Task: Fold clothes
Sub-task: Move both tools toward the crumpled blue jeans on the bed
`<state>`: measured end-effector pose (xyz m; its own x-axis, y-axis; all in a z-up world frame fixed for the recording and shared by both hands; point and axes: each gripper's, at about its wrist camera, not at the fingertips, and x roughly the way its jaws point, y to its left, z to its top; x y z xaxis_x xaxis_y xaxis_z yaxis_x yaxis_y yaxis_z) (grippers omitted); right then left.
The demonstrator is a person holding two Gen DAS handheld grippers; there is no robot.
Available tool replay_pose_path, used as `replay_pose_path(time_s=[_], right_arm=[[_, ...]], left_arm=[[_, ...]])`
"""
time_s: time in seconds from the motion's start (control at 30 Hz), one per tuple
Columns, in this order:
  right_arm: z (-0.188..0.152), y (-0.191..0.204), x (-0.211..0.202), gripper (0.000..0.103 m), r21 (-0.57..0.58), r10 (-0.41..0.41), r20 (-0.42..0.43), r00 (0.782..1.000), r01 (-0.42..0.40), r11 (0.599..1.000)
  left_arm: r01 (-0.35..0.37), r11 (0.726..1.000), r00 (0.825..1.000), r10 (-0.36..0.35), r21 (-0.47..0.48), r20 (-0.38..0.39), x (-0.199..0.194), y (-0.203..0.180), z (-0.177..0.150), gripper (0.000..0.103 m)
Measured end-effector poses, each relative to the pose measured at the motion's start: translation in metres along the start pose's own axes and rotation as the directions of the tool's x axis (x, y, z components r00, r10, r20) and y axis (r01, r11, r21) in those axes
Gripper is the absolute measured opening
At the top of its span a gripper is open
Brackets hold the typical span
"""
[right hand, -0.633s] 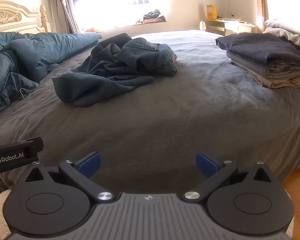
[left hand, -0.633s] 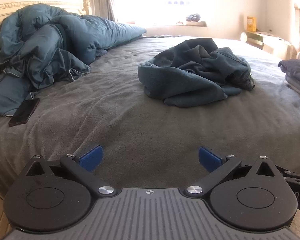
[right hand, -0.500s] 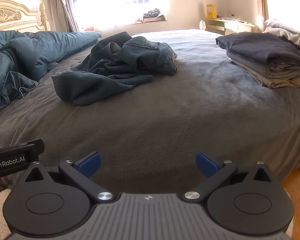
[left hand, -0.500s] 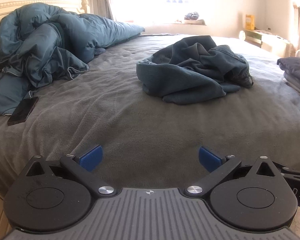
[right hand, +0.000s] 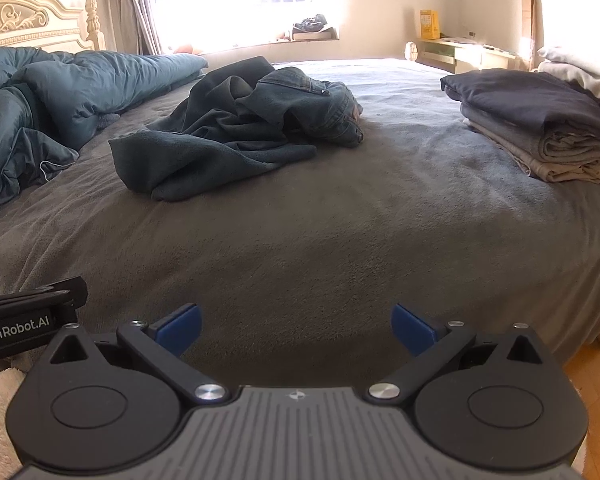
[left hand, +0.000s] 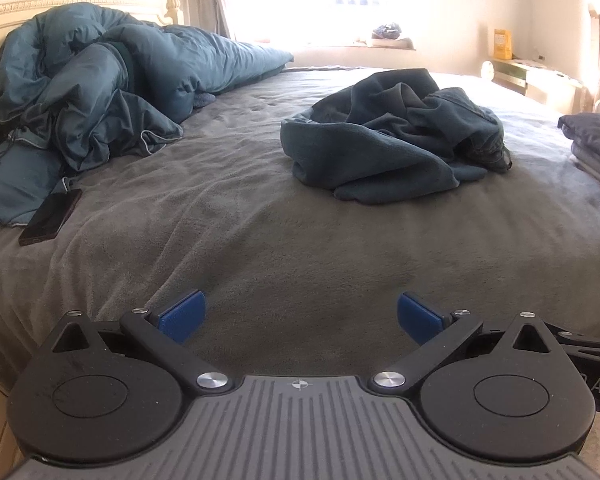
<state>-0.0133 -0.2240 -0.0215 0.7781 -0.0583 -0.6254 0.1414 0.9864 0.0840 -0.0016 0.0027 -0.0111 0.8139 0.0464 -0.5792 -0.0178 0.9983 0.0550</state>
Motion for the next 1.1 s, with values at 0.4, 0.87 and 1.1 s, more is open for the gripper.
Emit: replay_pose_path(time_s=[0.4,0.87,1.1], right_arm=[[-0.0004,0.003,0.0008,0.103,-0.015,-0.01,-0.003,1.0,0.01,1.0],[-0.0024,0.0029,0.0013,0.103,-0.018,-0.013,-0.008,1.0,0.012,1.0],[-0.003,0.0027,0.0016,0.103,-0.018,-0.016,-0.011,1.0,0.016,1.0]], left_arm=[[-0.007,1.0,0.999,0.006,-0.023,-0.048,0.0024,0.0057,-0.0027,0.103],[-0.007,1.0,0.998,0.006,-0.012,-0.065,0.0026,0.0041,-0.003,0.103],[-0.001,1.0,0.998,0.0,-0.007,-0.069,0.0023,0.0027,-0.0039,0.103]])
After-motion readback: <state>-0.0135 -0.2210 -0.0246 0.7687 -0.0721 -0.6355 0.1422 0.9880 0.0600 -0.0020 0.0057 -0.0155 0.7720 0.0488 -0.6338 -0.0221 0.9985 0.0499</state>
